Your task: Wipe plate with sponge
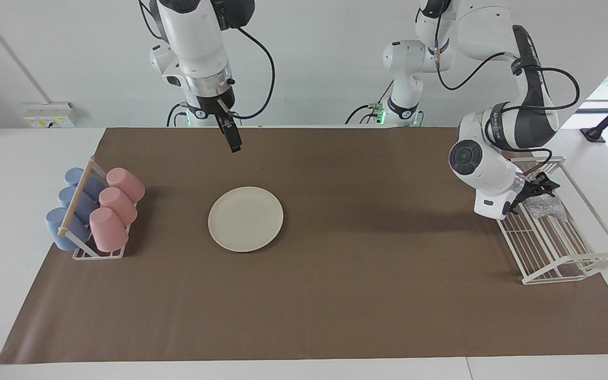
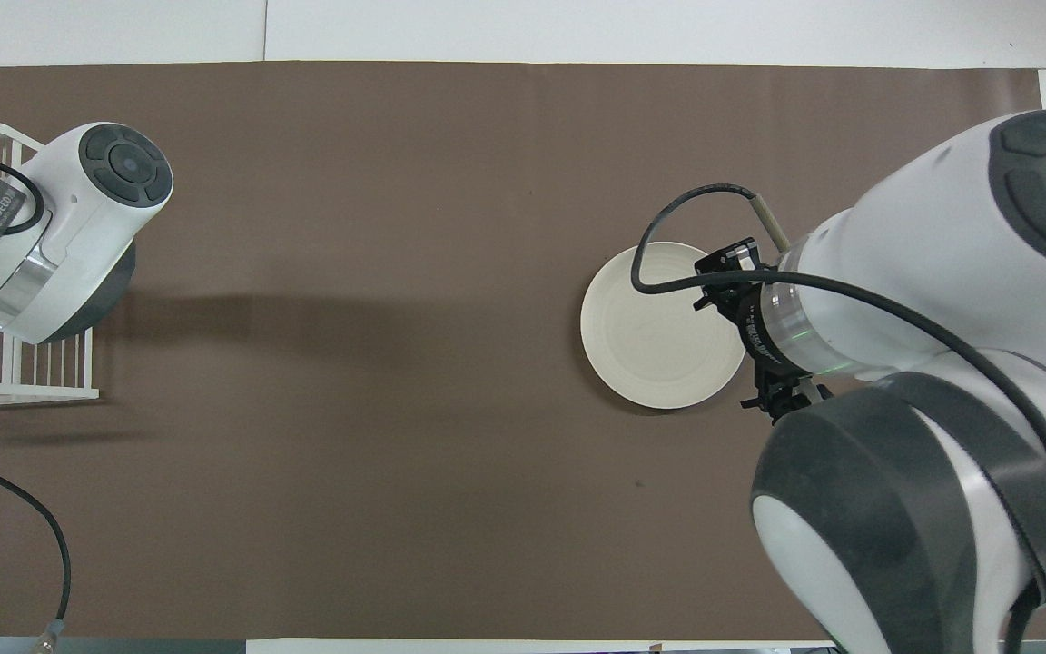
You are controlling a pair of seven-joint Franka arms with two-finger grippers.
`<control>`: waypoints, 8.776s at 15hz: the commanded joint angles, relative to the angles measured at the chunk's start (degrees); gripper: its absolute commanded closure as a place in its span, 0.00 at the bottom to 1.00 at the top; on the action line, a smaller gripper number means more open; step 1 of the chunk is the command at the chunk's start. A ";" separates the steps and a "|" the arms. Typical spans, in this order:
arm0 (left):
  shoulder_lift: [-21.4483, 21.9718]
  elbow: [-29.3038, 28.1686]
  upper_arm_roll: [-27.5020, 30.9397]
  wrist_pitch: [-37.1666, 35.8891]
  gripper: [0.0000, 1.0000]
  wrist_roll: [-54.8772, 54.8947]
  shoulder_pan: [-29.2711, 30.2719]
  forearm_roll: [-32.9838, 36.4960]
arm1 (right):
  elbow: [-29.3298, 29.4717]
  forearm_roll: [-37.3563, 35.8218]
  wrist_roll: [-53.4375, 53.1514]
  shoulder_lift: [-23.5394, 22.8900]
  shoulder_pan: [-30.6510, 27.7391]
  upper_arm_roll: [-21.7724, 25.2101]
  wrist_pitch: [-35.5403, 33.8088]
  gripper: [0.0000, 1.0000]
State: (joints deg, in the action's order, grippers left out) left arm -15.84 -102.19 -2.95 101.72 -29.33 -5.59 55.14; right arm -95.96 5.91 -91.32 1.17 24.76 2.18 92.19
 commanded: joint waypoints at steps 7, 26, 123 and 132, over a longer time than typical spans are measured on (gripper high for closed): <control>1.78 -3.98 0.32 1.90 0.33 -5.12 0.32 1.20 | 11.75 4.73 -21.00 -10.39 9.34 -0.16 0.89 0.00; 2.92 19.56 -1.35 -15.22 1.00 0.50 0.13 -40.05 | 6.84 5.25 -21.36 -6.71 13.21 -0.60 1.95 0.00; 22.08 -26.57 -1.09 5.33 0.00 52.46 9.90 -96.71 | -36.32 11.14 28.03 -9.96 -0.58 -1.12 57.05 1.00; 21.91 -26.22 -1.09 7.09 0.00 47.96 7.35 -96.89 | -36.14 11.14 46.67 -10.75 -8.50 -1.04 59.60 1.00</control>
State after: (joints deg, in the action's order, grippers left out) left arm 6.46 -129.22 -4.40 108.26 19.91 2.26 -42.92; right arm -131.21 16.89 -45.18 -9.21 15.52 1.77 149.67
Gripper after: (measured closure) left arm 0.000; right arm 0.899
